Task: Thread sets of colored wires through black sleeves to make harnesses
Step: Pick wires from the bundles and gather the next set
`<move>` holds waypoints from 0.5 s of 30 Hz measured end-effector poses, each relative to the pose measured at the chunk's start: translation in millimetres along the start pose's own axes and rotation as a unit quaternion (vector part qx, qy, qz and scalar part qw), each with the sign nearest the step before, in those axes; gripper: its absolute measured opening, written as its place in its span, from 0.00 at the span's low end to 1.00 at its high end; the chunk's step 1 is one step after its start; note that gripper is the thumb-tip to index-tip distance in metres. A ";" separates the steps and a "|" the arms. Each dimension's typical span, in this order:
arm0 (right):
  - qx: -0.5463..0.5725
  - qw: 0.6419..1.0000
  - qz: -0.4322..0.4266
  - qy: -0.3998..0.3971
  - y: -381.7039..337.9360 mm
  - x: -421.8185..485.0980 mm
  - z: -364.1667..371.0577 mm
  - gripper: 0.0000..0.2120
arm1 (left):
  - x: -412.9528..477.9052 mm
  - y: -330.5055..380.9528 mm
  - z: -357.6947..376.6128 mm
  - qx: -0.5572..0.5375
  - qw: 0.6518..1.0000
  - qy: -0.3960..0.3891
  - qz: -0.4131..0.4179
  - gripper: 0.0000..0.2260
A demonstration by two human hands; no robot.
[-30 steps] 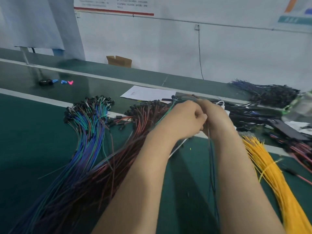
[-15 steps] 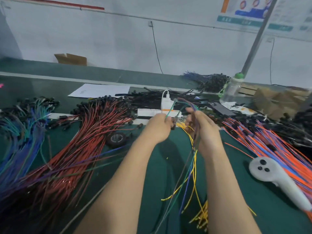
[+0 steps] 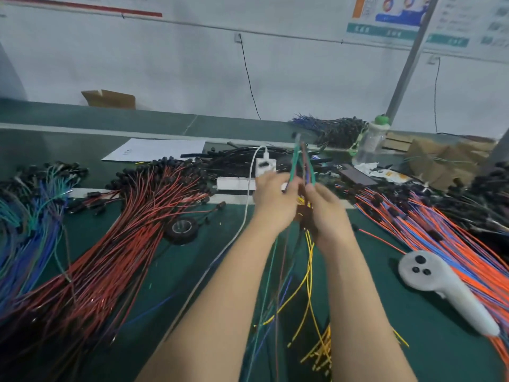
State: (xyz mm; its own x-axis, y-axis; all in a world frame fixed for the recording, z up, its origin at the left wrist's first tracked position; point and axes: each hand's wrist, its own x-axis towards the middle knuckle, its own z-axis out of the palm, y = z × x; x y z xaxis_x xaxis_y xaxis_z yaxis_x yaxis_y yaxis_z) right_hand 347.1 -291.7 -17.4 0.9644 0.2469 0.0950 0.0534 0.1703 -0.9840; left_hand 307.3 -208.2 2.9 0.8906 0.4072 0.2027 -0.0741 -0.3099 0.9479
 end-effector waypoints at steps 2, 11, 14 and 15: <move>-0.013 0.999 0.043 -0.023 15.2 0.7 3.7 0.08 | -7.7 -22.1 -4.3 0.027 0.996 -0.036 -0.071 0.13; -0.402 0.914 0.050 0.002 57.5 3.8 15.1 0.14 | -26.8 -50.9 -13.0 0.185 0.931 -0.227 -0.217 0.14; -0.510 0.859 0.020 -0.036 58.1 -1.6 16.5 0.18 | -28.3 -58.7 -20.2 0.258 0.913 -0.257 -0.183 0.14; -0.502 0.863 0.021 -0.052 57.1 -2.8 16.7 0.18 | -25.8 -61.0 -23.6 0.285 0.909 -0.254 -0.168 0.14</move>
State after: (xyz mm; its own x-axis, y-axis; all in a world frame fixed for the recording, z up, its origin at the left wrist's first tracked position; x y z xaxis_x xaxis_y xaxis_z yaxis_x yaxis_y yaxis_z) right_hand 343.1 -266.7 -71.3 0.9448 0.3271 0.0182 0.2680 -0.7396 -0.6173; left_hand 278.3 -179.6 -54.4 0.9230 0.1563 -0.3516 0.3557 -0.6950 0.6249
